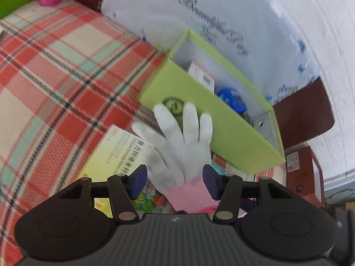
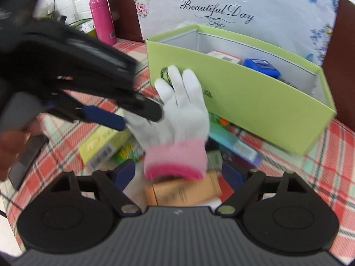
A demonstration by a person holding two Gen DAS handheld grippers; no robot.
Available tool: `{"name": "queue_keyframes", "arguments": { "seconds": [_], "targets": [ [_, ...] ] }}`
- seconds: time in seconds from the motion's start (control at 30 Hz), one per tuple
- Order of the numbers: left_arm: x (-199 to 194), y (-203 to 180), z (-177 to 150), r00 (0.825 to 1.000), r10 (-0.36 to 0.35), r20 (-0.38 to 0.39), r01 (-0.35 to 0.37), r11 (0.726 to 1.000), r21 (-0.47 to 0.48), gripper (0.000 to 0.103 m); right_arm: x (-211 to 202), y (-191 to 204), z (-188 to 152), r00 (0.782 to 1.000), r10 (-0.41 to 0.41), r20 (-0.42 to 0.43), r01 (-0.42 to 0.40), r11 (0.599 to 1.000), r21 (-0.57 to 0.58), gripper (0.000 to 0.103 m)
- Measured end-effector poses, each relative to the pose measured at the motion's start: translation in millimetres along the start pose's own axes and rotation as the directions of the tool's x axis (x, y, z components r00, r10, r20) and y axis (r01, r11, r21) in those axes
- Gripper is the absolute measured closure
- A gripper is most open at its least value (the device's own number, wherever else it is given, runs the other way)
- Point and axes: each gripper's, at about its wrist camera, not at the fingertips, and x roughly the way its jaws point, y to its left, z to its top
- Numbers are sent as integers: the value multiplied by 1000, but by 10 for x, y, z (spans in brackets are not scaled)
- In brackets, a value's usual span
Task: Organize objects
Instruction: 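Grasp the yellow medicine box with the left tool while the right grasps the white glove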
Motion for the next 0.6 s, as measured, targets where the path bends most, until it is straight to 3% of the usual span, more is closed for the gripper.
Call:
{"name": "queue_keyframes", "arguments": {
  "seconds": [0.1, 0.2, 0.23, 0.27, 0.3, 0.37, 0.47, 0.53, 0.6],
  "targets": [
    [-86, 85, 19, 998, 63, 15, -64, 996, 68, 39, 177, -3, 120, 1000, 8, -3, -8, 1000, -14, 9],
    [-25, 161, -3, 996, 80, -43, -73, 987, 141, 35, 374, 1, 195, 1000, 0, -26, -1, 1000, -24, 11],
    [6, 184, -18, 995, 75, -68, -63, 985, 159, 33, 411, 1, 207, 1000, 4, -28, -4, 1000, -25, 31],
    [42, 193, -39, 994, 73, -86, -58, 983, 173, 32, 427, 5, 209, 999, 19, -38, -20, 999, -25, 69],
    [72, 200, -53, 993, 79, -93, -61, 981, 184, 32, 425, 7, 207, 999, 32, -41, -33, 999, -23, 77],
    [158, 219, -82, 989, 122, -89, -103, 975, 199, 32, 340, -10, 181, 999, 36, -13, -36, 999, -19, 84],
    [280, 252, -79, 979, 189, -74, -169, 961, 217, 29, 154, -49, 99, 999, 36, 11, -36, 999, 5, 84],
    [323, 267, -59, 978, 202, -54, -184, 954, 237, 28, 17, -101, 36, 999, 28, 23, -28, 999, 42, 84],
    [417, 306, -40, 974, 211, -85, -186, 953, 241, 25, -125, -143, -40, 999, 20, 34, -22, 997, 76, 84]
  ]
}}
